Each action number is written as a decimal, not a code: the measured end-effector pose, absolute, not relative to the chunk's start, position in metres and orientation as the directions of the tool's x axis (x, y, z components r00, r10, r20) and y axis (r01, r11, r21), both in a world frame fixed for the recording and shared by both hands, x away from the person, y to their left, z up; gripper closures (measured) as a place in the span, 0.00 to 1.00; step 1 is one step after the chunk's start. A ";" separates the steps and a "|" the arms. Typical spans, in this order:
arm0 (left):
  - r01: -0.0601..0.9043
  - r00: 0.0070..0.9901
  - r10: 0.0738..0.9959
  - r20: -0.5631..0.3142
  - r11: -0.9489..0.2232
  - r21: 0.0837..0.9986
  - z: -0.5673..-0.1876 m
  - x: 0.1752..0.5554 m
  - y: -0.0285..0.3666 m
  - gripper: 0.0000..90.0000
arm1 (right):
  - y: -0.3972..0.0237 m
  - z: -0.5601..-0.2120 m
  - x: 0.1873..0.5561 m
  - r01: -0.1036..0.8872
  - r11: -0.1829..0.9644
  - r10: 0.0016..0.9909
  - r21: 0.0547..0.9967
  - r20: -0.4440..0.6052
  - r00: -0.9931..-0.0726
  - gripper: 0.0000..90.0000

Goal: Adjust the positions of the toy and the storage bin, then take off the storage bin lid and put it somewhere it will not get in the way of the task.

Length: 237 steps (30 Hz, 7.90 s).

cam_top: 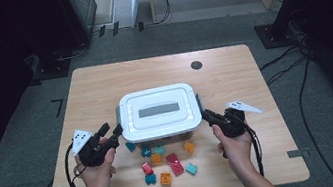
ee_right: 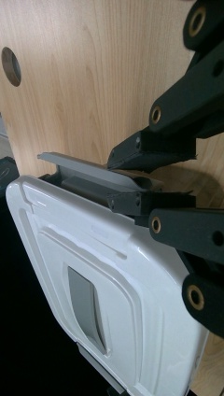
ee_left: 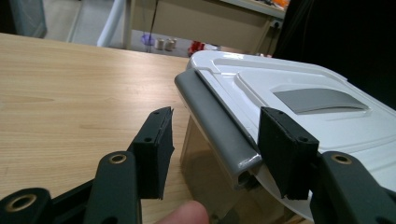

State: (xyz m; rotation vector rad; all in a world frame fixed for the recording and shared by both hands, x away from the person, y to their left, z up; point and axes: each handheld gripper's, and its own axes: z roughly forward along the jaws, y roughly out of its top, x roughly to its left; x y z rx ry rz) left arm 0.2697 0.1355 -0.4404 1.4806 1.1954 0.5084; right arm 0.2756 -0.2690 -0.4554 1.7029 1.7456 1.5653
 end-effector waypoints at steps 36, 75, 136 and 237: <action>0.503 0.385 0.867 -0.317 0.091 0.860 -0.456 0.284 0.113 0.81 | -0.278 -0.457 0.272 0.577 -0.291 0.834 0.763 0.498 -0.238 0.91; 0.477 0.350 0.898 -0.267 0.075 0.876 -0.474 0.265 0.187 0.20 | -0.306 -0.408 0.268 0.423 -0.074 0.880 0.903 0.259 -0.399 0.30; 0.364 0.611 0.787 -0.086 -0.183 0.913 -0.445 0.241 0.082 0.32 | -0.223 -0.389 0.345 0.267 0.404 0.476 0.875 0.048 -0.878 0.71; 0.445 0.463 0.877 -0.130 -0.103 0.890 -0.472 0.227 0.171 0.27 | -0.240 -0.335 0.365 0.100 0.528 0.235 0.843 -0.032 -0.971 0.76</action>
